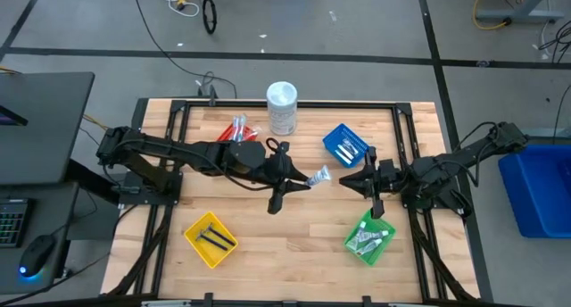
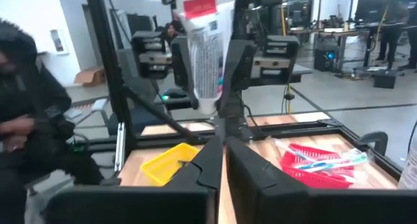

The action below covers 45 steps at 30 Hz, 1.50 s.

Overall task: Pick & Place Travel size toiletries
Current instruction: Put the white toothpaste into the green basket

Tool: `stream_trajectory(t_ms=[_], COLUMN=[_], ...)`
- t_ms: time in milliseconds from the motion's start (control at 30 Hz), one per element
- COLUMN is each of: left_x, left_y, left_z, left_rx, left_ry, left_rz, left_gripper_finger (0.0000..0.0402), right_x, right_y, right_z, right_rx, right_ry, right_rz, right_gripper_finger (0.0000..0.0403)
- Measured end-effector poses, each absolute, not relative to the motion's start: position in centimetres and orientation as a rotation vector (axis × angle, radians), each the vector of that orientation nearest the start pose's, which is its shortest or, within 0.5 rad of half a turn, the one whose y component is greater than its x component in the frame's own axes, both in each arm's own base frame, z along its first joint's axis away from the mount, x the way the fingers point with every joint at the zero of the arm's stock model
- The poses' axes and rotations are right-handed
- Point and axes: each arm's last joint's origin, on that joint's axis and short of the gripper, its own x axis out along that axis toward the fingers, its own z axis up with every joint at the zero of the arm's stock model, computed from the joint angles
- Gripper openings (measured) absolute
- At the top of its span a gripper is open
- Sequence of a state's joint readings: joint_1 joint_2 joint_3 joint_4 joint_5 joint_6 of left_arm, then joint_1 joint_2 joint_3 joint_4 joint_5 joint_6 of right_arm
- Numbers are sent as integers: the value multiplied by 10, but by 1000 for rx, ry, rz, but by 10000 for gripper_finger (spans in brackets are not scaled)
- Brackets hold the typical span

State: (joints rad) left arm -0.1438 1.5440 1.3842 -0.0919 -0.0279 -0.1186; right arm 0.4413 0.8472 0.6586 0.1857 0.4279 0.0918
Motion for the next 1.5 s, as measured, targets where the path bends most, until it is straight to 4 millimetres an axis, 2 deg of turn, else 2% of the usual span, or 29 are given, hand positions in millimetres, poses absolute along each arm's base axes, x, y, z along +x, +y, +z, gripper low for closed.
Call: stream_trajectory(t_ms=[200,500,700,900,1133,1333,1500], left_x=[355,355,354,350,348,348,348], left_y=[-48,-47,-43,-40,-40,-39,-39], left_z=[364,363,360,349,345,345,344], left_rx=[-97,-94,-84,-59,-48,-41,-39], left_ry=[257,258,292,404,449,452,460], left_rz=[-93,-46,16,67,84,96,98], left_gripper_finger=[77,81,75,81,77,82,78], right_x=[189,207,206,206,209,212,212], right_y=[72,73,68,66,57,50,50], right_z=[312,305,308,308,308,308,314], right_rx=[105,111,178,222,397,514,562], right_ry=[-18,-35,-65,-75,-103,-106,-153], right_rz=[6,-25,-173,-207,-243,-170,-121], right_gripper_finger=[79,209,264,279,264,255,273])
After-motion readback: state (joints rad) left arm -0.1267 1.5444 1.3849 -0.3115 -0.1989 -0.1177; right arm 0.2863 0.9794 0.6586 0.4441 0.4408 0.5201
